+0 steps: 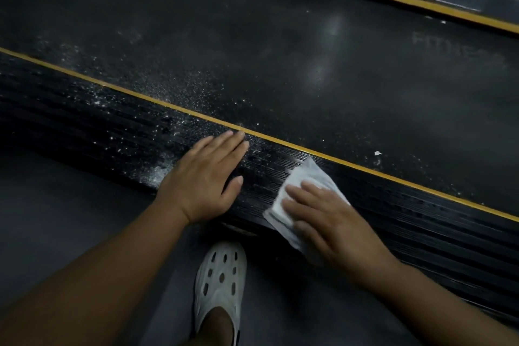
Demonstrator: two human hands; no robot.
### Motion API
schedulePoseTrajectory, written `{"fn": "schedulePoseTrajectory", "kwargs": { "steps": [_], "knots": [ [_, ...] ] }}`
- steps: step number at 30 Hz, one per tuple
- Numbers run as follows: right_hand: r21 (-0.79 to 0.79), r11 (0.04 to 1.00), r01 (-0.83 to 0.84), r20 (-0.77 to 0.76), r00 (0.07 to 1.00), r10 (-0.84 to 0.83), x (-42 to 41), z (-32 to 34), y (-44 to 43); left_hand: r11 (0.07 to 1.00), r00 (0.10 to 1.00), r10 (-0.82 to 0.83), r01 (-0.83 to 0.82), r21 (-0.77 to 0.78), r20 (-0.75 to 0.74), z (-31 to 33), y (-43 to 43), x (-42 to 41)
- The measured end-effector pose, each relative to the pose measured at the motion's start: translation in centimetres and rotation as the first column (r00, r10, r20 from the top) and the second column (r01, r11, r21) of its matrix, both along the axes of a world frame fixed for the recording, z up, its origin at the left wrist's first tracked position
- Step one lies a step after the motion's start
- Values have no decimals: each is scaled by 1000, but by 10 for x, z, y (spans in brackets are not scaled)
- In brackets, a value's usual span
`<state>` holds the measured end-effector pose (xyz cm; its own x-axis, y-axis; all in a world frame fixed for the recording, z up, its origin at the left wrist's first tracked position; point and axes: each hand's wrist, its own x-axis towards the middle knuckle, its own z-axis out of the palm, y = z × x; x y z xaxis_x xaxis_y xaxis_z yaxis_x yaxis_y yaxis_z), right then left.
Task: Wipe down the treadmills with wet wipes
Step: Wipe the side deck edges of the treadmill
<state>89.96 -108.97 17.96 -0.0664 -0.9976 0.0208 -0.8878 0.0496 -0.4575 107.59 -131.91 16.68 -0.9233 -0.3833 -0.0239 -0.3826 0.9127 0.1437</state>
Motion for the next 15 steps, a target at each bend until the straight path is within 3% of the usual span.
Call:
{"fn": "schedulePoseTrajectory", "kwargs": {
  "steps": [2, 6, 10, 13, 15],
  "knots": [
    [-16, 991, 130, 64, 990, -129, -12, 2, 1, 1000, 1000, 2, -2, 6, -8, -1, -1, 1],
    [28, 952, 304, -231, 929, -289, 3, 2, -6, 1000, 1000, 8, -8, 5, -1, -1, 1, 1],
    [94, 895, 437, -225, 885, -408, 25, -8, -43, 1000, 1000, 6, -6, 5, -6, -1, 0, 1],
    [31, 938, 347, -209, 919, -333, 47, -17, -70, 1000, 1000, 5, -5, -3, -13, 1, 0, 0],
    [42, 964, 262, -280, 930, -241, 45, -20, -50, 1000, 1000, -8, 8, 0, -16, 0, 0, -1]
  ]
}}
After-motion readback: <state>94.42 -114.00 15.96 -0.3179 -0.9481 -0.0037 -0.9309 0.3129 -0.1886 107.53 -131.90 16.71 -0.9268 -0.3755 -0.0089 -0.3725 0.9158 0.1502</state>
